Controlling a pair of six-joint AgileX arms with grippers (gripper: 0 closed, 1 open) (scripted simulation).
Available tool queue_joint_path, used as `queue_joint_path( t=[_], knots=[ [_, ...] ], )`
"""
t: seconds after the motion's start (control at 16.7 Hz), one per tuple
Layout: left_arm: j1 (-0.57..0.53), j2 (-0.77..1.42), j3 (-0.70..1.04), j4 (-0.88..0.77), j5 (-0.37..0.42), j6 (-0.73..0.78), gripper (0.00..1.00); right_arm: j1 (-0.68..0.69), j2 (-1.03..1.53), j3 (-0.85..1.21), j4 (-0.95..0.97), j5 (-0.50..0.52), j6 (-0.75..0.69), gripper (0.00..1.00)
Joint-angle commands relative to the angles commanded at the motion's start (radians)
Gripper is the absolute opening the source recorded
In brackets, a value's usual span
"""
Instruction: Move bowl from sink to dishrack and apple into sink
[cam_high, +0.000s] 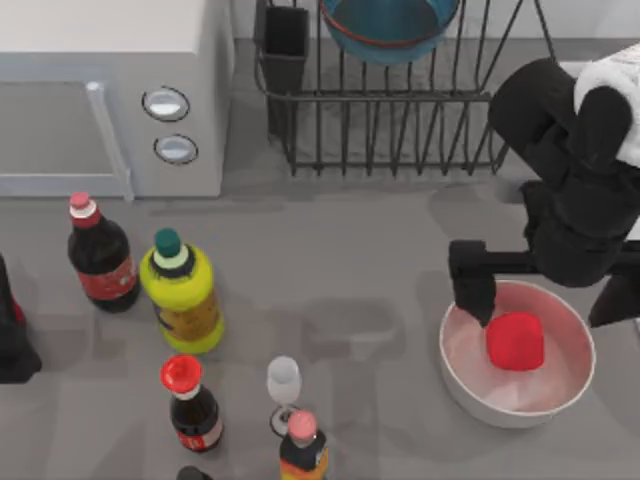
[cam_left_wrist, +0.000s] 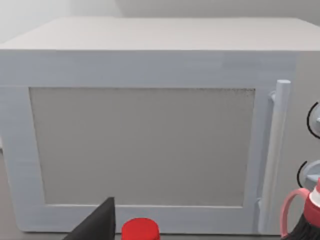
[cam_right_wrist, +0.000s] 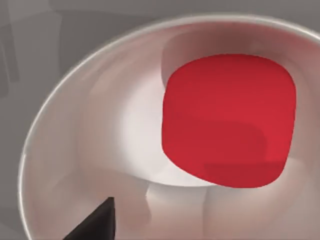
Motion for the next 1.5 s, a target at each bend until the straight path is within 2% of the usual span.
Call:
queue_joint_path(
  t=[0.48,0.84,1.5],
  knots=[
    [0.0,0.0,0.0,0.0,0.0,0.0,1.0,0.008,0.152,-0.194,0.356,-0.001,0.004,1.0],
    [0.0,0.0,0.0,0.0,0.0,0.0,1.0,0.008,0.175,-0.223,0.397,0.001,0.005,1.0],
    [0.0,0.0,0.0,0.0,0.0,0.0,1.0,0.008,0.175,-0.223,0.397,0.001,0.005,0.17]
  ],
)
